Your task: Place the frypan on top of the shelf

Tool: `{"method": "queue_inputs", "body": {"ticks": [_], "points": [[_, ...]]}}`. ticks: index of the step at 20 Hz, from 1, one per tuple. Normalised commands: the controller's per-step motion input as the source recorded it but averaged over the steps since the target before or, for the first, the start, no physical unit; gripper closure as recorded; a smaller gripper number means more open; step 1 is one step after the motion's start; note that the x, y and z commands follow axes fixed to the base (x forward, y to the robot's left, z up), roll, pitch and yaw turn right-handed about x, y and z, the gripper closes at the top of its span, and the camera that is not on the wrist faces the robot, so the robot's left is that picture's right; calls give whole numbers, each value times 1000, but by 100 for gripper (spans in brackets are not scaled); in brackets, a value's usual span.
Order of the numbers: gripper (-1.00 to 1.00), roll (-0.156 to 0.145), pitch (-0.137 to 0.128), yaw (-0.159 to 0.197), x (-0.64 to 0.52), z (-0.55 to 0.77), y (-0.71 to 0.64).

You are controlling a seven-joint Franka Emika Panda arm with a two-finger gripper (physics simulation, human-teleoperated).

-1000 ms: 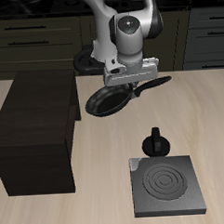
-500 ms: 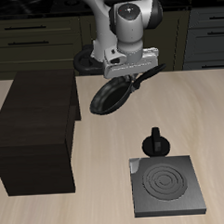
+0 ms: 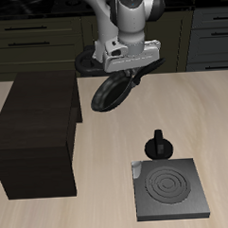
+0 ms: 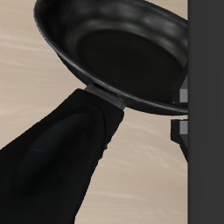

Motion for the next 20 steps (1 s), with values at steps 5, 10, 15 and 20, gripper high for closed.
{"method": "queue_inputs", "body": {"ticks": [5, 10, 15, 20], "points": [[100, -9, -30, 1, -33, 247, -11], [100, -14, -30, -12, 6, 307, -16], [100, 4, -19, -15, -59, 261, 30], [100, -11, -33, -6, -37, 292, -3]]}}
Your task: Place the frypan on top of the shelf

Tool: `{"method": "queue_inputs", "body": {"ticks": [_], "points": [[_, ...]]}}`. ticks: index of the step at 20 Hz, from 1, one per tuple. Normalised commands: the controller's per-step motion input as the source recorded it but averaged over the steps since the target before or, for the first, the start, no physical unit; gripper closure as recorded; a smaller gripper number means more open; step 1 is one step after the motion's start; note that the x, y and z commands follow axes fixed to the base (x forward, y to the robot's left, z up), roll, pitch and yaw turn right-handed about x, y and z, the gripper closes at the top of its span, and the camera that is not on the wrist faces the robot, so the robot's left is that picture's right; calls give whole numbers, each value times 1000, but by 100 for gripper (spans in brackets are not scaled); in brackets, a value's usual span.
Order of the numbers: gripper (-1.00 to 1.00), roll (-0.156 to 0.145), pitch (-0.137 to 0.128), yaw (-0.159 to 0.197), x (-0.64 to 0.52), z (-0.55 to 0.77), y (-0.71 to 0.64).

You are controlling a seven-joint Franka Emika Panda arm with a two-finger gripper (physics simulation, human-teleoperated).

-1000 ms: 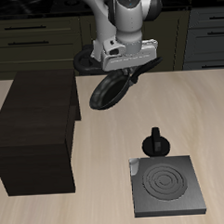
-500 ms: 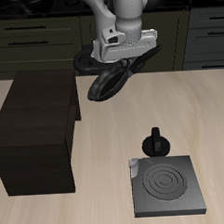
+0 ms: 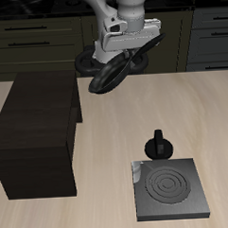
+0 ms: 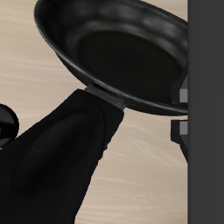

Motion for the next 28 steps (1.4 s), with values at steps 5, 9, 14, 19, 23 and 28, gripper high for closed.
{"method": "queue_inputs", "body": {"ticks": [5, 9, 14, 19, 23, 28], "points": [[100, -20, -13, -4, 41, 236, -51], [100, -13, -13, -4, 23, 156, -41], [100, -15, -33, -7, -10, 289, -5], [100, -9, -21, -1, -7, 229, 17], [100, 2, -44, -4, -35, 301, 18], [100, -5, -33, 11, -12, 219, 5]]}}
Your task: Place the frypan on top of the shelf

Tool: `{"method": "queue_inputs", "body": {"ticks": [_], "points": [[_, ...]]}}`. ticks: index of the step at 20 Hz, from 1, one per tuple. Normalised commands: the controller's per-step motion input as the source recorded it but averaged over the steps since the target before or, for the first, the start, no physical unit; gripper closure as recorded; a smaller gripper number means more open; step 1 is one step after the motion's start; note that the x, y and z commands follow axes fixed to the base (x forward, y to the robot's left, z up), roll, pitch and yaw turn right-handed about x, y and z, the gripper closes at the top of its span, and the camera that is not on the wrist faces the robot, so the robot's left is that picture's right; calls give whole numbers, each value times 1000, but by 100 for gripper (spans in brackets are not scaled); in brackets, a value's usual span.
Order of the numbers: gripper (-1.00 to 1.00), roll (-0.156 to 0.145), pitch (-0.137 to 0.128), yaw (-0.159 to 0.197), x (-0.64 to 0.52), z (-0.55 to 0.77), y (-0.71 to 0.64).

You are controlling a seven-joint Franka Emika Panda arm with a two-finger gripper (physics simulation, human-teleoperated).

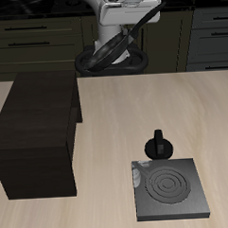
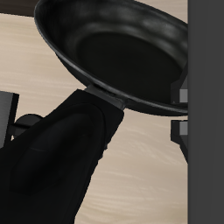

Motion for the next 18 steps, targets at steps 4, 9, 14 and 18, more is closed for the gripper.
{"method": "queue_inputs", "body": {"ticks": [4, 9, 14, 18], "points": [[100, -3, -46, 11, -45, 293, 46], [100, -12, -41, 7, -20, 251, -12], [100, -44, -33, -2, 55, 284, -166], [100, -26, -5, -11, 42, 85, -103]]}}
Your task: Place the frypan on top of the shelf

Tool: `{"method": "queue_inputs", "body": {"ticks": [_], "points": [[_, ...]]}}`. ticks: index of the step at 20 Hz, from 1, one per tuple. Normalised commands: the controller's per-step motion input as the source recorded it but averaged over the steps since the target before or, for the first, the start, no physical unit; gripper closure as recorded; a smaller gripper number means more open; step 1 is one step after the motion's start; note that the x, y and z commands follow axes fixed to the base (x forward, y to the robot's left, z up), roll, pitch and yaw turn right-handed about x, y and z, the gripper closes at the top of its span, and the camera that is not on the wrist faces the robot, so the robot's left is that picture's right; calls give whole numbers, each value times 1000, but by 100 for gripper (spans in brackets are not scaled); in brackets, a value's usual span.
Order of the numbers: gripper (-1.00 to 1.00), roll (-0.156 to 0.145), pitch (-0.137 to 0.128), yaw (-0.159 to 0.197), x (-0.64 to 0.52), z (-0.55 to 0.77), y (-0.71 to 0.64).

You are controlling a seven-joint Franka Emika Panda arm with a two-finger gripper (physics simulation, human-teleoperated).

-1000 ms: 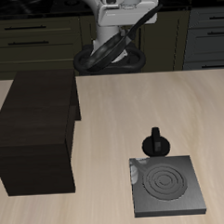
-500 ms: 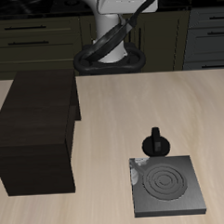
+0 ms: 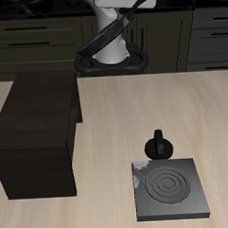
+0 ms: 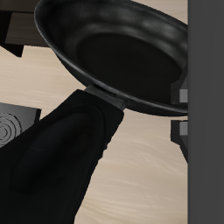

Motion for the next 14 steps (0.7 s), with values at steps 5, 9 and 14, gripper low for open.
{"method": "queue_inputs", "body": {"ticks": [5, 9, 14], "points": [[100, -18, -45, -2, -30, 214, -64], [100, -36, -27, -19, 65, 236, -109], [100, -76, -67, 3, 153, 343, -288]]}}
